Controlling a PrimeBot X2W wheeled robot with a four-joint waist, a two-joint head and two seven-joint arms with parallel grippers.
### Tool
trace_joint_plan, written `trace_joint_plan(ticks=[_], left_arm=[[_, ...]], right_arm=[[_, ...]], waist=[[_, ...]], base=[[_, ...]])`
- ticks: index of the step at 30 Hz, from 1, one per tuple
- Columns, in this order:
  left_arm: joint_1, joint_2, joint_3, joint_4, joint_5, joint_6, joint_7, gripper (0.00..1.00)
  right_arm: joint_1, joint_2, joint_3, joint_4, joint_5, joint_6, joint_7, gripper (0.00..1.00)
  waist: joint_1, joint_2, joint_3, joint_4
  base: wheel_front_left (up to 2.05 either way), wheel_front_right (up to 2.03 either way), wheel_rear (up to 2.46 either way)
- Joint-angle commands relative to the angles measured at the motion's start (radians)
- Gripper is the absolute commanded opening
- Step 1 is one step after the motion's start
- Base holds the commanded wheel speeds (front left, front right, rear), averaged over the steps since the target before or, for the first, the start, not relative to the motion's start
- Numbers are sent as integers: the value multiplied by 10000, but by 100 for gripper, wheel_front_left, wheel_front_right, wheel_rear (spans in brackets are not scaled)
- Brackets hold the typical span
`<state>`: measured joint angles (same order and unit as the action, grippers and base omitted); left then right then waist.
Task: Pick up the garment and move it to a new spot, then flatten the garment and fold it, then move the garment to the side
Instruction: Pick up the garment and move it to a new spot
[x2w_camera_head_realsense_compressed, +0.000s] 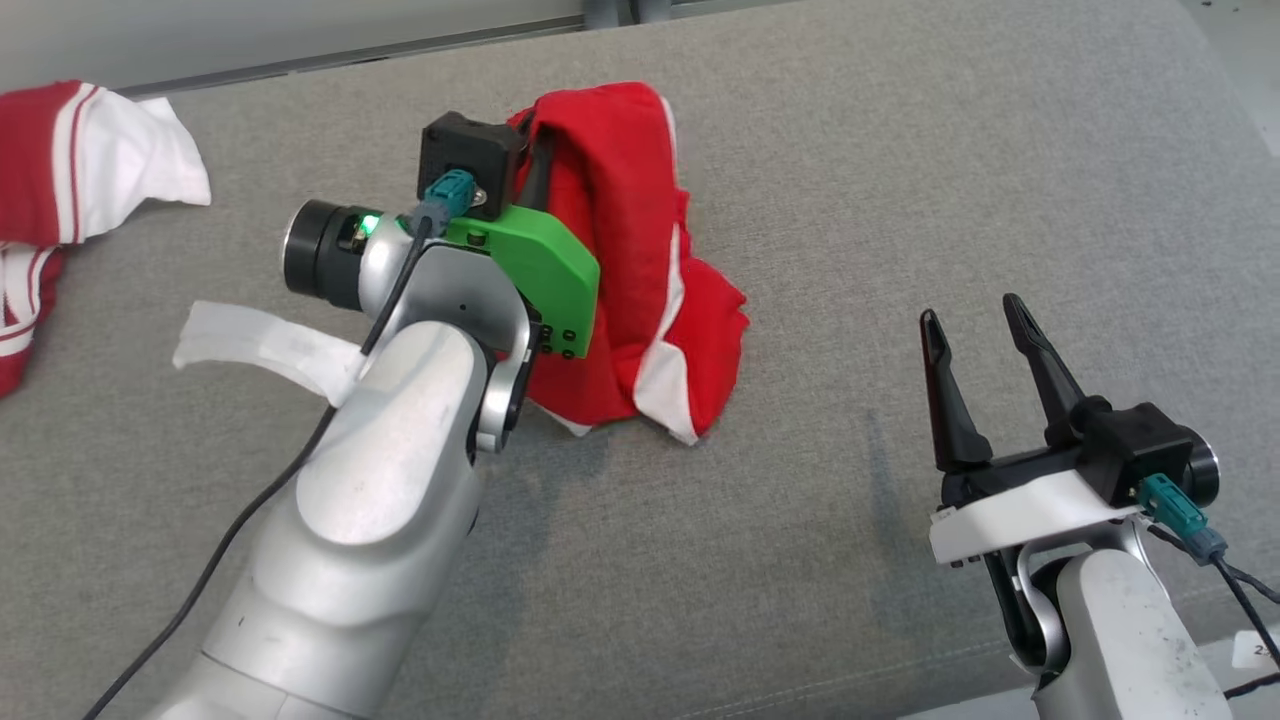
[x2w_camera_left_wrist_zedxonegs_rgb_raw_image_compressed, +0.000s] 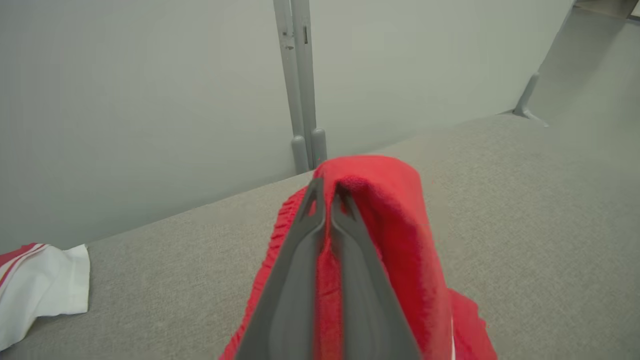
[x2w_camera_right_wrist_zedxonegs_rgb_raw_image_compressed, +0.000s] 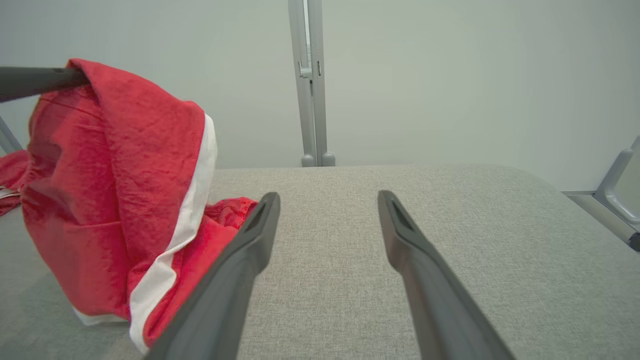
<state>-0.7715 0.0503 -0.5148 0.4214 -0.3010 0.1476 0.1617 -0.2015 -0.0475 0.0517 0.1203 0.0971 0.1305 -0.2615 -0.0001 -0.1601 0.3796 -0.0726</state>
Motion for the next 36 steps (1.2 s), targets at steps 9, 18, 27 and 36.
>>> trace_joint_plan(ticks=[9, 18, 27, 36], left_arm=[[-1355, 369, 1063, 3451, -353, 572, -1725, 0], [-1881, 821, 1819, 5669, -794, 855, -2548, 0], [-1906, 762, 1980, 7079, -1113, 639, -3251, 100], [-1558, 440, 1883, 7443, -1262, 85, -4011, 100]], right_arm=[[-497, -22, 675, -49, 371, 4, -27, 100], [-465, -23, 756, -43, 475, 4, -27, 100], [-486, -23, 676, 14, 393, 4, -27, 100], [-304, -26, 507, 124, 219, 4, -27, 100]], waist=[[1, 1, 971, -1162], [1, 1, 1169, -1373], [1, 1, 1082, -1060], [1, 1, 629, -443]], base=[[0, 0, 0], [0, 0, 0], [0, 0, 0], [0, 0, 0]])
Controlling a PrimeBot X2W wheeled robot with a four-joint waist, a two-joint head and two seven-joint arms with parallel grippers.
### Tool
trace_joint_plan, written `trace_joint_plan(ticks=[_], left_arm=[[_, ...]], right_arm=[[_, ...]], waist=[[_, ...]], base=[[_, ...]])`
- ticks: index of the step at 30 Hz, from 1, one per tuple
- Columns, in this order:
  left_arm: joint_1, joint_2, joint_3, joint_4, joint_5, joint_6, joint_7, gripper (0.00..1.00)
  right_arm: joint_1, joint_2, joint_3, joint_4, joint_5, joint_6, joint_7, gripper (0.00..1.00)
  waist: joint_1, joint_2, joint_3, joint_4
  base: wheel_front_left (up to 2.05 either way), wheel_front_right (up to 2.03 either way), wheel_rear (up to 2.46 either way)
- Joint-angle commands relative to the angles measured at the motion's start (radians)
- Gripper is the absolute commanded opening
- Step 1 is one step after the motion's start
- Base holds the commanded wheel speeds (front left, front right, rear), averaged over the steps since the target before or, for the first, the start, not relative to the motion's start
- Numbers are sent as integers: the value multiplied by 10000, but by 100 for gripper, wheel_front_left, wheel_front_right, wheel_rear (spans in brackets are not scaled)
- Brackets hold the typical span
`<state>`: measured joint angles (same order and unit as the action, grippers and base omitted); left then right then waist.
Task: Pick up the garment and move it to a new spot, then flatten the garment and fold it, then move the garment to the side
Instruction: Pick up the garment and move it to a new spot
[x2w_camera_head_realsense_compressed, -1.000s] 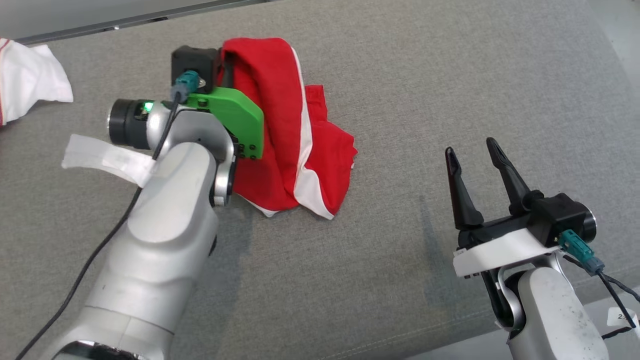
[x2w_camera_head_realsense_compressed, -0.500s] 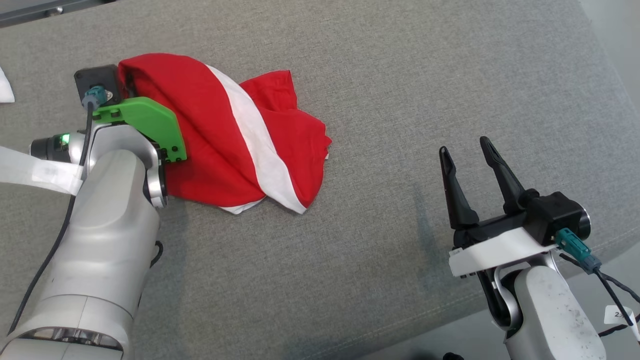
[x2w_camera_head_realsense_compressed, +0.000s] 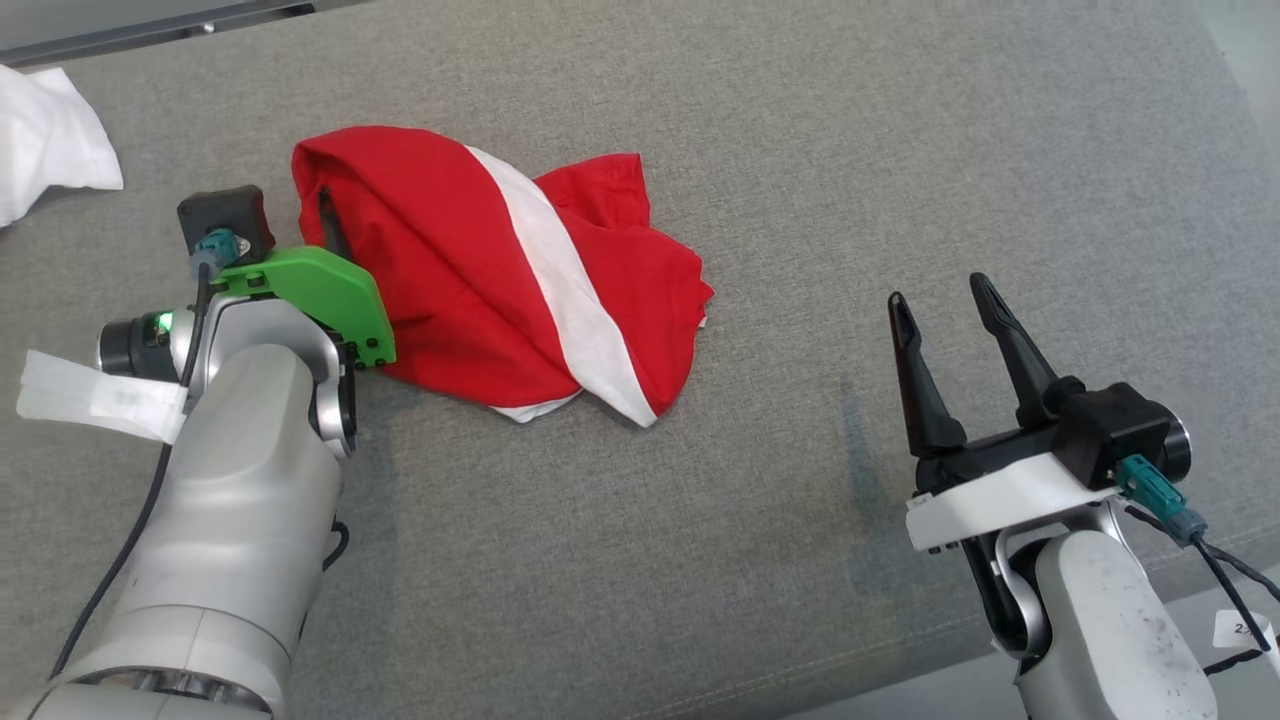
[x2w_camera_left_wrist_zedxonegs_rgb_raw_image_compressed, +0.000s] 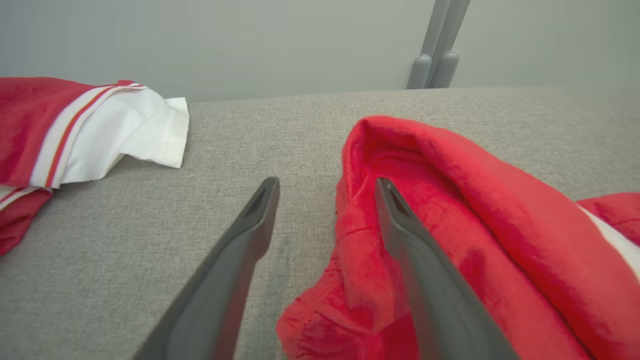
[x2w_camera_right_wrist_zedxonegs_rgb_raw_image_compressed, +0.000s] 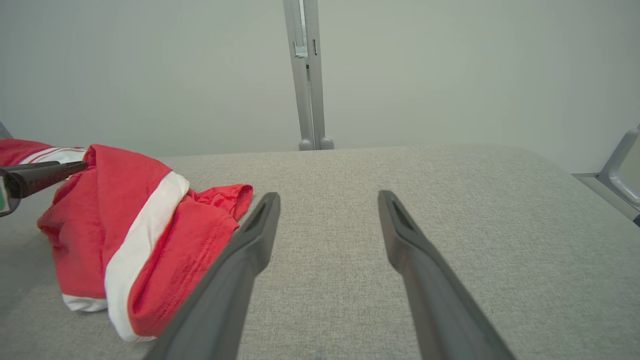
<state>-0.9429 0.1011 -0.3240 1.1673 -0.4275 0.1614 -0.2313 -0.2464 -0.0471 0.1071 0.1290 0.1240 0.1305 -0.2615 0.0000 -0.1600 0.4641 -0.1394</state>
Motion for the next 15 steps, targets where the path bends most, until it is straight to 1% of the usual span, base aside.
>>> trace_joint_plan(ticks=[1, 5, 9, 12, 15], left_arm=[[161, -94, -26, -65, -20, -111, -131, 100], [269, -220, -56, -360, -67, -204, -273, 100], [401, -414, -206, -688, -147, -351, -331, 100], [333, -471, -406, -784, -275, -491, -312, 100], [191, -499, -725, -798, -407, -596, -34, 100]], right_arm=[[174, -29, -71, 49, -60, 4, -27, 100], [260, -27, -152, 102, -131, 4, -27, 100], [367, -29, -148, 149, -142, 4, -27, 100], [329, -27, -22, 137, -133, 4, -27, 100], [260, -29, 75, 86, -94, 4, -27, 100]], waist=[[0, 0, -276, 291], [0, 0, -522, 496], [0, 0, -655, 544], [0, 0, -634, 419], [0, 0, -521, 199]], base=[[0, 0, 0], [0, 0, 0], [0, 0, 0], [0, 0, 0], [0, 0, 0]])
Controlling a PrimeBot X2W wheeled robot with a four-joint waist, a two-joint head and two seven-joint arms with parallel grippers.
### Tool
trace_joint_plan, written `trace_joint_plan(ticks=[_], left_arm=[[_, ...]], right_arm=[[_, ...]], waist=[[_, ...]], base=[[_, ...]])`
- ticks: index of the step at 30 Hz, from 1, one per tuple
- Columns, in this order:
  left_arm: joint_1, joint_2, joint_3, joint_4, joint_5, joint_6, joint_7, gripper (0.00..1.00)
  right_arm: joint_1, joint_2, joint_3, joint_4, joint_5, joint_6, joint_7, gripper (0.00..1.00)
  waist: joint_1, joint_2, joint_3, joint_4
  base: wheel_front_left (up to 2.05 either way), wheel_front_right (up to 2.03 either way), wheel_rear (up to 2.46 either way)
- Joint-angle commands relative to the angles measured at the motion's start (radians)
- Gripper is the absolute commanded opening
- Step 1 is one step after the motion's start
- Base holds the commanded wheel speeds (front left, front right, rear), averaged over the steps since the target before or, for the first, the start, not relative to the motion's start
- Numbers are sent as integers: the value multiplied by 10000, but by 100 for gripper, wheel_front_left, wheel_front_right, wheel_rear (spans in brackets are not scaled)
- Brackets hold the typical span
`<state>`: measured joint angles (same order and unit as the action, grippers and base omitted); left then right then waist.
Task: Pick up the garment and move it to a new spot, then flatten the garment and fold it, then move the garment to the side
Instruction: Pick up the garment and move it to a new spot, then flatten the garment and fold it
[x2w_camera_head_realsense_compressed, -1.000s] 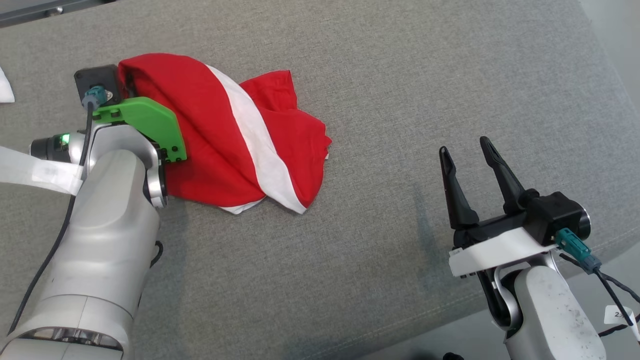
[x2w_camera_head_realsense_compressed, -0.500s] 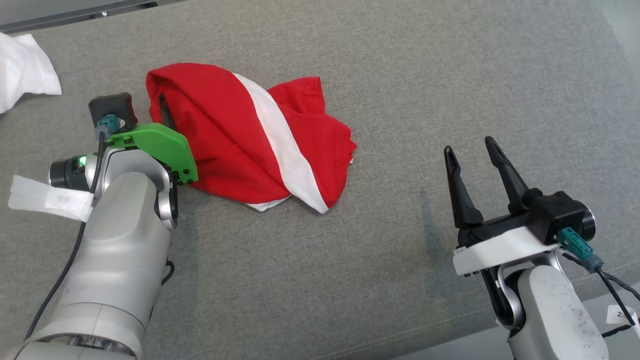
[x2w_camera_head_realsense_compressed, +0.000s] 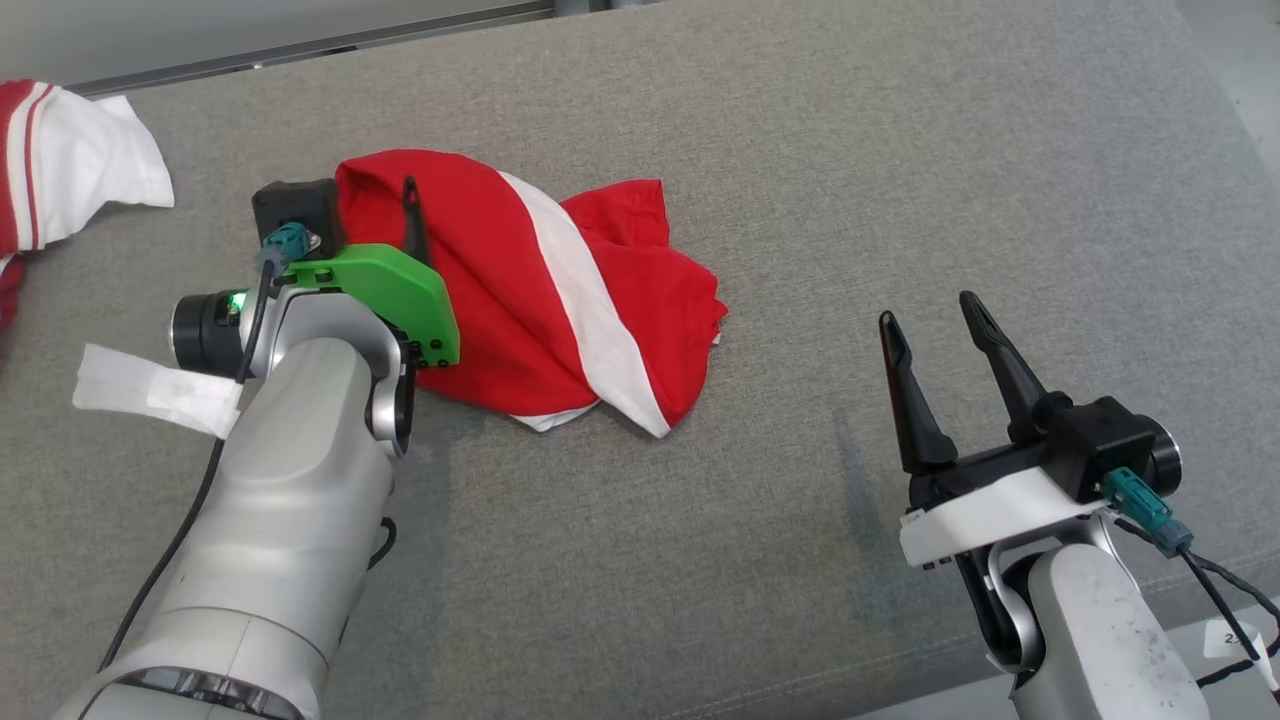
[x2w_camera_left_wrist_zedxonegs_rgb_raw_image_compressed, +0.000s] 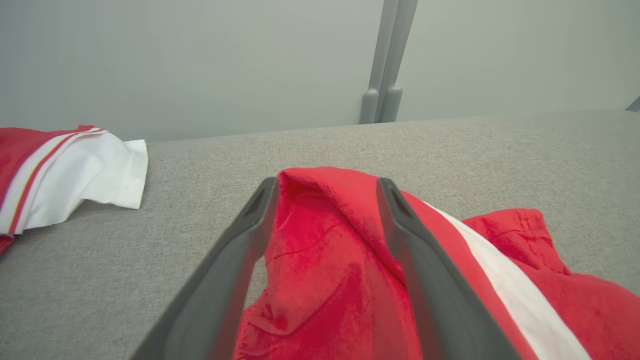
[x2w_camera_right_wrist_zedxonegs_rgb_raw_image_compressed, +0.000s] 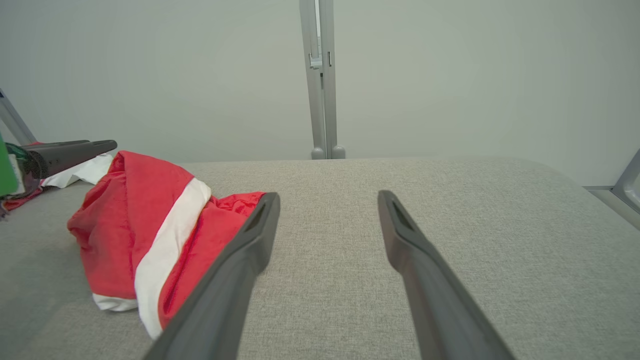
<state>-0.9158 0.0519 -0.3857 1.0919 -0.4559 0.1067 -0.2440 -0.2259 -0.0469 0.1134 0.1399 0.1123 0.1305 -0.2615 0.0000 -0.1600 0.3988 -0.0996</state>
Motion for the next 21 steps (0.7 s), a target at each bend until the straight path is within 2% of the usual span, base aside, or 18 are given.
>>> trace_joint_plan(ticks=[1, 5, 13, 17, 18, 19, 20, 21], left_arm=[[-104, -9, -285, -114, -189, -81, 220, 100], [-144, -8, -839, -263, -356, -30, 733, 100], [-341, 2, -1977, 73, -496, 559, 2140, 100], [-345, 1, -2201, 353, -581, 635, 2545, 100], [-351, 1, -2235, 394, -609, 663, 2602, 89], [-351, 1, -2306, 457, -599, 683, 2657, 48], [-348, 1, -2369, 510, -593, 678, 2700, 34], [-340, 0, -2440, 592, -577, 705, 2764, 14]], right_arm=[[26, -29, 31, -25, 39, 4, -27, 100], [-42, -31, 63, -35, 76, 4, -27, 100], [-173, -28, 62, -120, 197, 4, -27, 100], [-179, -28, 41, -150, 224, 4, -27, 100], [-180, -29, 27, -147, 229, 4, -27, 100], [-188, -29, 20, -138, 238, 4, -27, 100], [-204, -28, 18, -124, 245, 4, -27, 100], [-219, -29, 30, -112, 251, 4, -27, 100]], waist=[[0, 0, 178, -277], [0, 0, 333, -494], [0, 0, 691, -917], [0, 0, 763, -942], [0, 0, 771, -934], [0, 0, 776, -923], [0, 0, 777, -908], [0, 0, 774, -891]], base=[[0, 0, 0], [0, 0, 0], [0, 0, 0], [0, 0, 0], [0, 0, 0], [0, 0, 0], [0, 0, 0], [0, 0, 0]])
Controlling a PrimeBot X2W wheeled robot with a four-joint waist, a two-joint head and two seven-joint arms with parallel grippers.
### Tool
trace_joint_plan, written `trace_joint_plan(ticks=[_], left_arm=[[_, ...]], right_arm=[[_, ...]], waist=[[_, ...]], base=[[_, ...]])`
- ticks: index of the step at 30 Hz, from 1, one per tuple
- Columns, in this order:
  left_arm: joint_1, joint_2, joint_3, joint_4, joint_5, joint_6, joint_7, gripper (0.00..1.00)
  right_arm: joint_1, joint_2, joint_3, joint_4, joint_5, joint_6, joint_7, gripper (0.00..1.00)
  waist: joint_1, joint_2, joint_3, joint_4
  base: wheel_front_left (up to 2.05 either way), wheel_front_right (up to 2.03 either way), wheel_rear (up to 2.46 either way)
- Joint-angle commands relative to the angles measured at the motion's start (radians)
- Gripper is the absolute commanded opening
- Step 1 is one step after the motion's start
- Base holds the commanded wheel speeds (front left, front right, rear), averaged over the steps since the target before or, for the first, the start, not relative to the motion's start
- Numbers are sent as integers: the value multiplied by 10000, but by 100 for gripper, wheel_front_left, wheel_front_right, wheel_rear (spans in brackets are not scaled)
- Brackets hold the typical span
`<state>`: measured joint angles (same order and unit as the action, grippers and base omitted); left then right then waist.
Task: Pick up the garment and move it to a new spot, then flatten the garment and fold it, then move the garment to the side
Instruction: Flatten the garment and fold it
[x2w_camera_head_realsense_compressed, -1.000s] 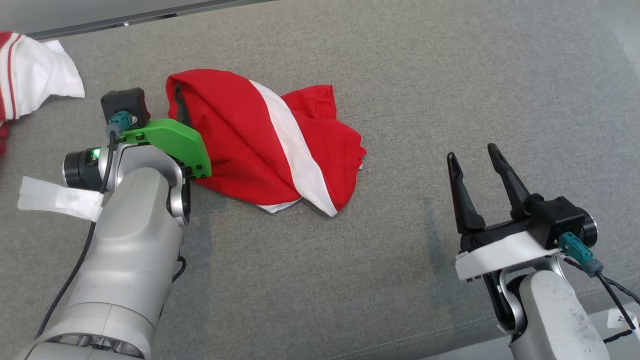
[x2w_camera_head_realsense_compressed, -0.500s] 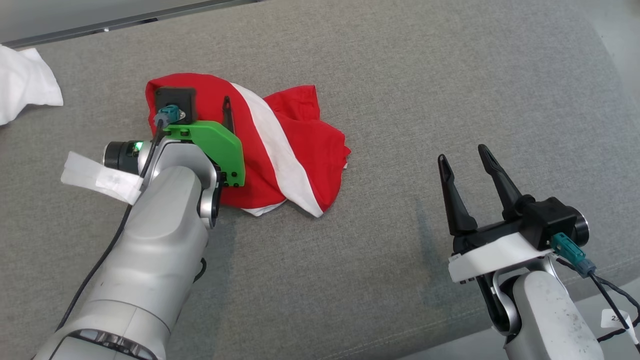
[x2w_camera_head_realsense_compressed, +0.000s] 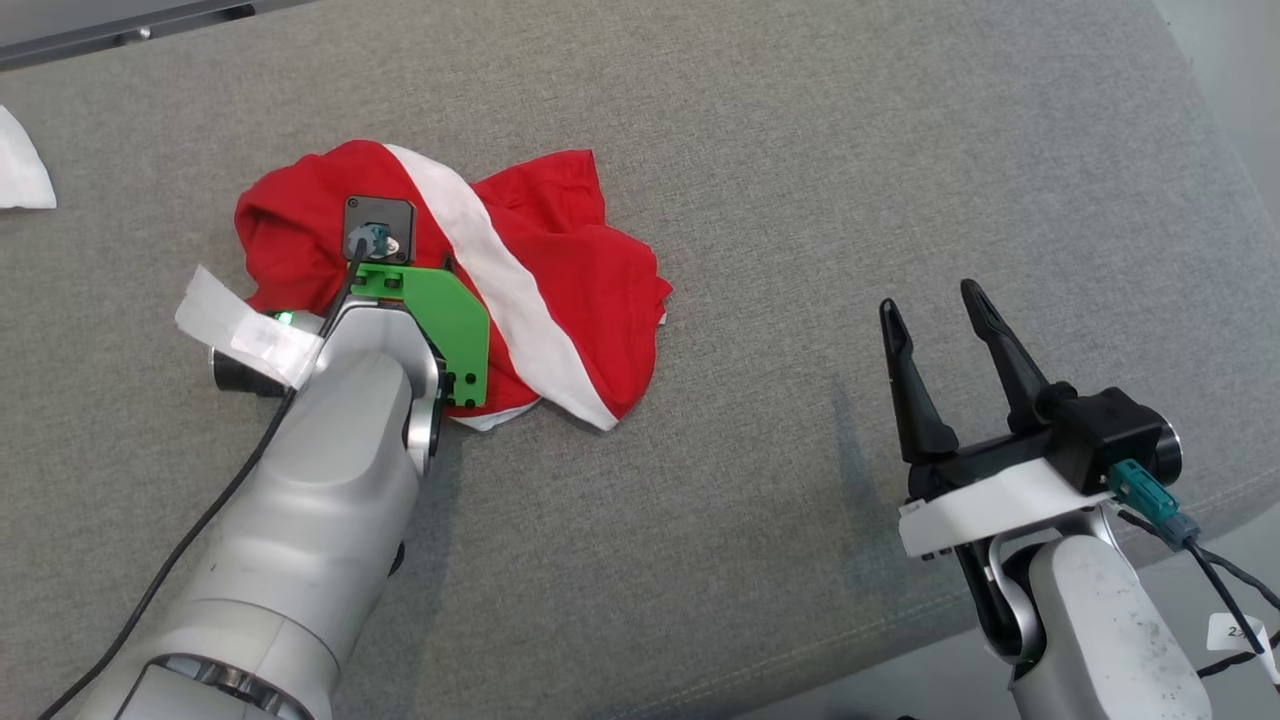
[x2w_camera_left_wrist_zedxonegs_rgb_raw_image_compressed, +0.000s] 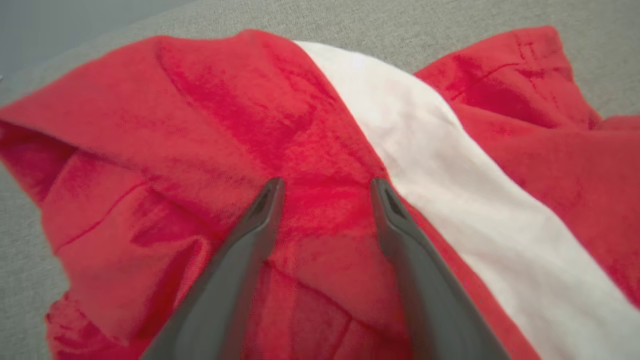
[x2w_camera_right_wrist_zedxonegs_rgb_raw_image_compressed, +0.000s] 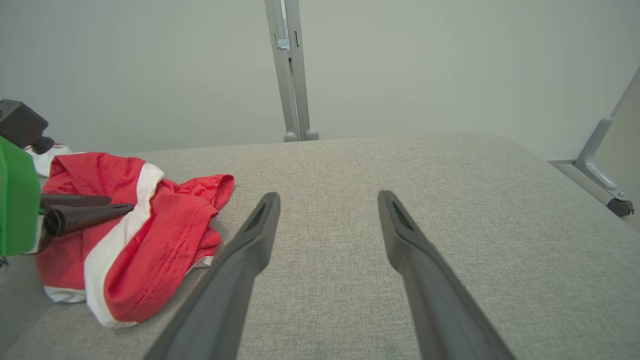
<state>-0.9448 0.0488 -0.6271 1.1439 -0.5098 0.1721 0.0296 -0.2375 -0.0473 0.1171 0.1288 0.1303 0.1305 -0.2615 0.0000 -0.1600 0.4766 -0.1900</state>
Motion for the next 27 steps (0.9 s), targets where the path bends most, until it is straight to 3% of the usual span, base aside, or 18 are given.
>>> trace_joint_plan(ticks=[1, 7, 13, 23, 27], left_arm=[[-22, 31, -112, 165, -45, 32, 115, 0], [72, 35, -215, 245, -231, -12, -11, 0], [154, 33, -123, -70, -443, -50, -825, 0], [867, 32, -306, -1157, -733, -63, -2177, 0], [1523, 32, -431, -1961, -760, 157, -2517, 0]], right_arm=[[-113, -26, 31, 12, 87, 4, -27, 100], [-88, -26, 7, 32, 82, 4, -27, 100], [48, -26, -97, 59, 3, 4, -27, 100], [359, -27, -371, 87, -162, 4, -27, 100], [529, -26, -466, 117, -285, 4, -27, 100]], waist=[[0, 0, -12, 49], [0, 0, -77, 214], [0, 0, -274, 451], [0, 0, -758, 1099], [0, 0, -973, 1521]], base=[[0, 0, 0], [0, 0, 0], [0, 0, 0], [0, 0, 0], [0, 0, 0]])
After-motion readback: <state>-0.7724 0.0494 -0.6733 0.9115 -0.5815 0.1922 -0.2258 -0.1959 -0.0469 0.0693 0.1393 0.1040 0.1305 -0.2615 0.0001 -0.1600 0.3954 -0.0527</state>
